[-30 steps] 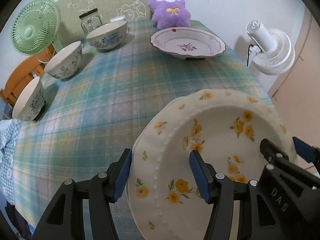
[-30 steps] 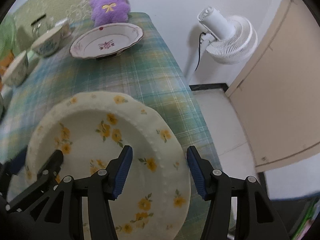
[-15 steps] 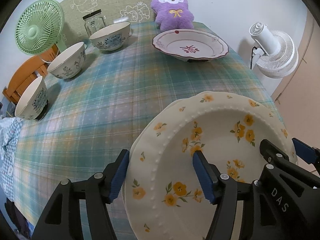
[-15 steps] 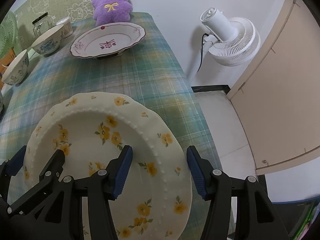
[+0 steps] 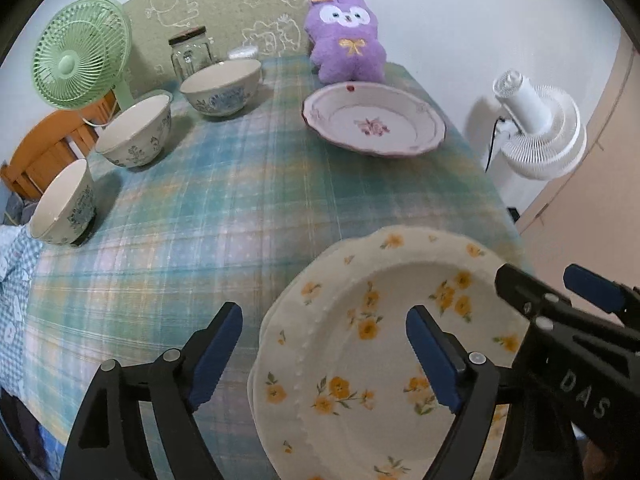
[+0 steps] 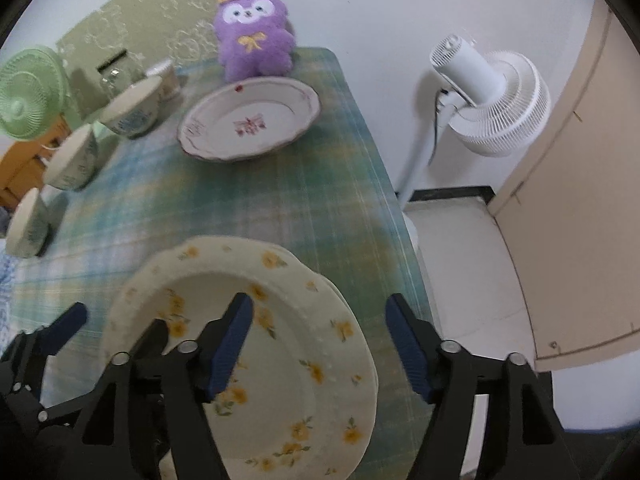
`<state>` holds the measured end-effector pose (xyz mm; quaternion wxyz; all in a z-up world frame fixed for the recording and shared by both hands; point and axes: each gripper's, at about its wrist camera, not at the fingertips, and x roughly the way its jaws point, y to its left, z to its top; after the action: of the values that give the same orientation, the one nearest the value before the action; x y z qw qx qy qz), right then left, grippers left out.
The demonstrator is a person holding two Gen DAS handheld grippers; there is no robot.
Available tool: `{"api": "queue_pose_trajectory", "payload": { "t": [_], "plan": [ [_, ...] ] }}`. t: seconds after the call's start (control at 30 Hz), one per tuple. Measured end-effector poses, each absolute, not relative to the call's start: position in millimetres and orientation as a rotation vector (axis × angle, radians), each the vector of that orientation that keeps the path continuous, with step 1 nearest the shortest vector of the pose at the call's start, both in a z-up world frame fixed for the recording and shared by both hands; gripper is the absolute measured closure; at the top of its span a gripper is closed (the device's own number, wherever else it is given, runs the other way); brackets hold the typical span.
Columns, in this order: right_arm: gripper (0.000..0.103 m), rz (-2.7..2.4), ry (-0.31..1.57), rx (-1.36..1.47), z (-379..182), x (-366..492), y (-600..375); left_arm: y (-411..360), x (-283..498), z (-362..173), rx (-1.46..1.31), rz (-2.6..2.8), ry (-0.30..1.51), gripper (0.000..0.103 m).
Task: Organize plates and bowls
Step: 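Lower the beaded-rim plate onto the scalloped plate and open both grippers, then move both grippers toward the red-patterned white plate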
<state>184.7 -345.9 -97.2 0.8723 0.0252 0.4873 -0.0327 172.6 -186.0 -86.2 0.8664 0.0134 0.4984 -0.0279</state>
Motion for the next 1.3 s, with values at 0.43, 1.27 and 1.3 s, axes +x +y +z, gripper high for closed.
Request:
{"api": "queue_pose_trajectory", "payload": {
  "t": [0.43,1.27,1.3],
  "plan": [
    [0.024,0.024,0.909,0.015,-31.9,179.3,-330.3,-187.3,170.4,-25.0,0.020,-0.020,0.952,0.017],
    [0.024,-0.027,0.807,0.045,30.8,187.8,-306.7,-168.5,195.7,34.9,0.041,-0.129,0.850,0.018],
    [0.024,-0.023,0.803,0.042,31.7,191.6,-307.5,-169.3,197.8,35.4,0.039,-0.127,0.847,0.018]
  ]
}}
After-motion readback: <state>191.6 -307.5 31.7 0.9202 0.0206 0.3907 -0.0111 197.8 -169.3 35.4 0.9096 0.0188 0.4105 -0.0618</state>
